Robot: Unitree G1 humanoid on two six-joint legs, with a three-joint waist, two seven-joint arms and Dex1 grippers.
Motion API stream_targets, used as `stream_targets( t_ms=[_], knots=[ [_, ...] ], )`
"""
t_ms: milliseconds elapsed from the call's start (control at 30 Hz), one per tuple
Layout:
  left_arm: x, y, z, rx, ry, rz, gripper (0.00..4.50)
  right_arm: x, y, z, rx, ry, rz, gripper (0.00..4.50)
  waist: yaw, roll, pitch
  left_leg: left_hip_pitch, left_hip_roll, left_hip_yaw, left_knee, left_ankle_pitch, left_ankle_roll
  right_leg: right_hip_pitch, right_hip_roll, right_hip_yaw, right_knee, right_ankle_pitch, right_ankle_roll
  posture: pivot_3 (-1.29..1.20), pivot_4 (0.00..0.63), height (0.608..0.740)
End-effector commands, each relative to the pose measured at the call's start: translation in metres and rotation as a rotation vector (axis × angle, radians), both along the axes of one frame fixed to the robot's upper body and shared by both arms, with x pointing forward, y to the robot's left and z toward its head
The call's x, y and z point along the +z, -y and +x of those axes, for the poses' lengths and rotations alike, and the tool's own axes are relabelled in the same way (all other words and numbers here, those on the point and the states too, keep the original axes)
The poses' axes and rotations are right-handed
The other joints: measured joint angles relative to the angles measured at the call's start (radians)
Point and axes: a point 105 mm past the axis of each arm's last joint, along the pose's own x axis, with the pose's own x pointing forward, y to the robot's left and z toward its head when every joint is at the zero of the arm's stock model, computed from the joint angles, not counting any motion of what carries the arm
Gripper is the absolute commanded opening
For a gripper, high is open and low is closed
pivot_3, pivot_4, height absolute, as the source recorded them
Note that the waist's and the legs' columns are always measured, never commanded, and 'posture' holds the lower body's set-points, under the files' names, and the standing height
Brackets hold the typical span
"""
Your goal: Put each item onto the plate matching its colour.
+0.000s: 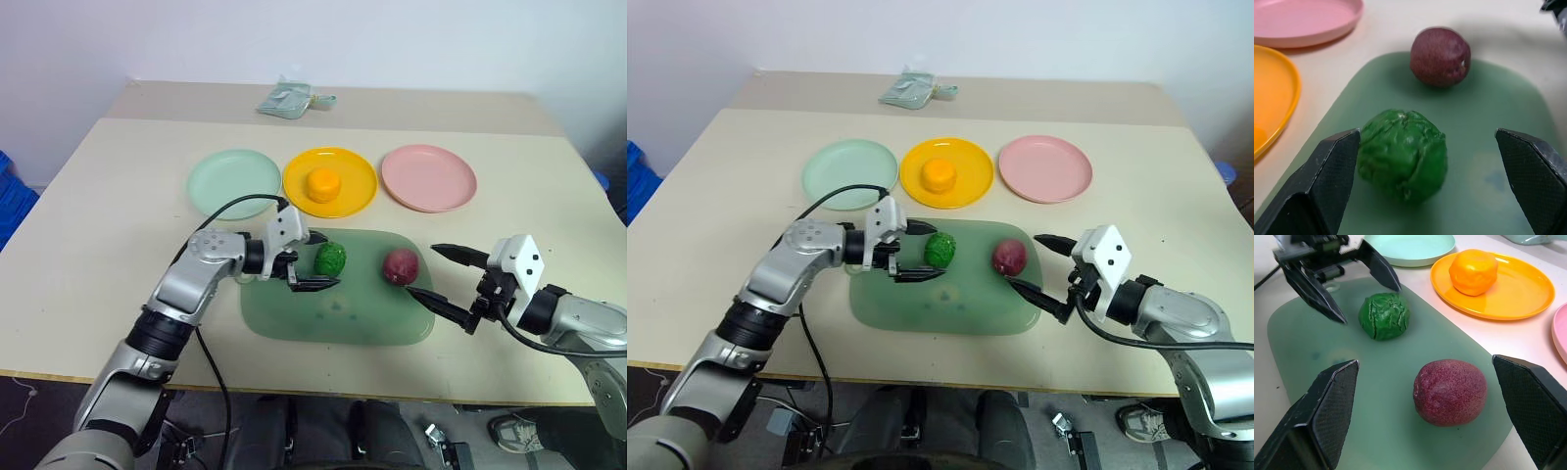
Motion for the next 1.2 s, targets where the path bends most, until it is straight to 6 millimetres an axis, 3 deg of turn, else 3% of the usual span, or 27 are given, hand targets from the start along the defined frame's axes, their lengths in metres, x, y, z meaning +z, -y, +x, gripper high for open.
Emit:
stream_targets(
  t_ms=[33, 133, 267, 400, 500, 567, 733, 900, 1100, 1200],
  knots=[
    [0.0, 0.002, 0.004, 0.006, 0.036, 0.02, 3.96, 0.009, -0.005, -0.001, 0.013, 0.054, 0.001, 4.5, -0.001, 0.0, 0.0, 0.0, 0.0, 0.0, 0.0, 0.0, 0.0, 0.0, 0.002, 0.0, 0.0, 0.0, 0.0, 0.0, 0.15, 0.74],
    [0.007, -0.002, 0.01, 0.04, 0.059, -0.007, 2.75, 0.009, -0.005, -0.002, 0.007, 0.058, 0.001, 4.5, -0.001, 0.0, 0.0, 0.0, 0.001, 0.0, 0.0, 0.0, 0.0, 0.0, 0.002, 0.0, 0.0, 0.0, 0.0, 0.0, 0.15, 0.74],
    [0.029, -0.025, 0.035, 0.248, 0.095, -0.128, 2.75, 0.01, -0.005, -0.003, 0.002, 0.063, 0.0, 4.5, -0.001, 0.0, 0.0, 0.0, 0.001, 0.0, 0.0, 0.0, 0.0, 0.0, 0.002, 0.0, 0.0, 0.0, 0.0, 0.0, 0.15, 0.74],
    [0.055, -0.087, 0.077, 0.701, 0.108, -0.305, 2.75, 0.011, -0.005, 0.0, -0.002, 0.069, 0.001, 4.5, -0.001, 0.0, 0.0, 0.0, 0.001, 0.0, 0.001, 0.0, 0.0, 0.0, 0.001, 0.0, 0.0, 0.0, 0.0, 0.0, 0.15, 0.74],
    [0.046, -0.138, 0.097, 1.026, 0.094, -0.267, 2.75, 0.011, -0.007, 0.003, 0.002, 0.072, 0.005, 4.5, -0.002, 0.0, 0.0, 0.0, 0.001, 0.0, 0.001, 0.0, 0.0, 0.0, 0.002, 0.0, 0.001, 0.0, 0.0, 0.0, 0.15, 0.74],
    [0.037, -0.157, 0.106, 1.144, 0.101, -0.219, 2.75, 0.01, -0.01, 0.007, 0.01, 0.073, 0.011, 4.5, -0.001, 0.0, 0.0, 0.0, 0.001, 0.0, 0.001, 0.0, 0.0, -0.001, 0.003, -0.001, 0.001, 0.0, 0.0, 0.0, 0.15, 0.74],
    [0.042, -0.149, 0.114, 1.098, 0.123, -0.243, 2.75, 0.009, -0.014, 0.014, 0.021, 0.073, 0.021, 4.5, 0.006, -0.001, 0.001, -0.002, 0.0, -0.001, 0.004, 0.0, 0.001, 0.0, 0.003, -0.002, 0.001, 0.0, 0.001, 0.0, 0.15, 0.74],
    [0.046, -0.154, 0.115, 1.085, 0.134, -0.287, 4.43, 0.014, -0.013, 0.023, -0.001, 0.038, 0.075, 4.5, 0.0, -0.001, 0.001, -0.002, 0.0, 0.0, 0.006, -0.001, 0.002, 0.0, 0.003, -0.002, 0.001, 0.0, 0.001, 0.0, 0.15, 0.74],
    [0.063, -0.172, 0.103, 1.092, 0.25, -0.327, 4.43, 0.011, -0.016, 0.026, -0.03, 0.05, 0.036, 4.5, -0.005, -0.001, 0.001, -0.002, 0.001, 0.0, 0.005, -0.001, 0.001, -0.001, 0.003, -0.002, 0.002, 0.0, 0.001, 0.0, 0.15, 0.74],
    [0.071, -0.165, 0.074, 0.93, 0.301, -0.34, 4.43, 0.001, -0.019, 0.03, -0.04, 0.037, 0.008, 4.5, -0.018, -0.001, 0.001, -0.002, 0.001, 0.0, 0.004, -0.001, 0.001, -0.001, 0.002, -0.002, 0.002, 0.0, 0.001, 0.0, 0.15, 0.74]
  ],
)
